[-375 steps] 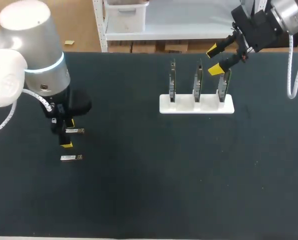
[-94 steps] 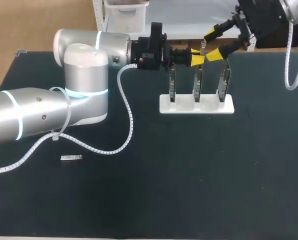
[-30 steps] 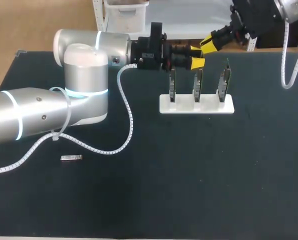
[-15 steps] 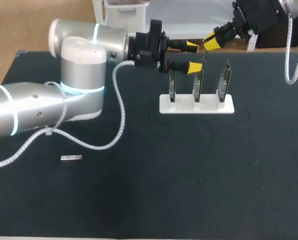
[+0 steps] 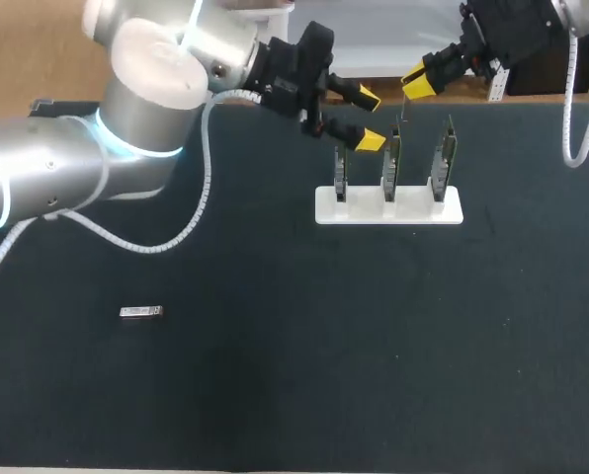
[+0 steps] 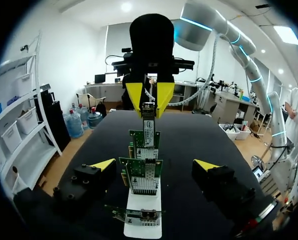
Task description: Pick up the optical module with the left hand, and insert it into the network port with the right hand.
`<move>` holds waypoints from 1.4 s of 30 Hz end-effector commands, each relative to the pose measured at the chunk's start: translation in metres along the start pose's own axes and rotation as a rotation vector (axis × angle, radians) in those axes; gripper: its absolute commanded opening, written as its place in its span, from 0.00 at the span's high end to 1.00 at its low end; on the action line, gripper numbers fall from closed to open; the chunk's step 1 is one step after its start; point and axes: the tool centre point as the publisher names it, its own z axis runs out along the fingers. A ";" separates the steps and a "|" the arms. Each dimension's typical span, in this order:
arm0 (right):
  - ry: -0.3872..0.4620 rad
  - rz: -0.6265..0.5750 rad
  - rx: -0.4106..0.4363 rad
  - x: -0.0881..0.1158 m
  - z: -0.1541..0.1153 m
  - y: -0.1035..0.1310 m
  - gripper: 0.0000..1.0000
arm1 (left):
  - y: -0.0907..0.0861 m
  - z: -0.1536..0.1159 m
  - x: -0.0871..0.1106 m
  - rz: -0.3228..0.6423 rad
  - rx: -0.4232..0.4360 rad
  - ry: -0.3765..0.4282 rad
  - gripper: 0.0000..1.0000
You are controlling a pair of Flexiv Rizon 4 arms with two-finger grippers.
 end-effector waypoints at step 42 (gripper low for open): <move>0.000 -0.002 -0.003 0.001 0.001 0.003 1.00 | -0.002 0.013 0.016 -0.004 0.017 0.216 0.00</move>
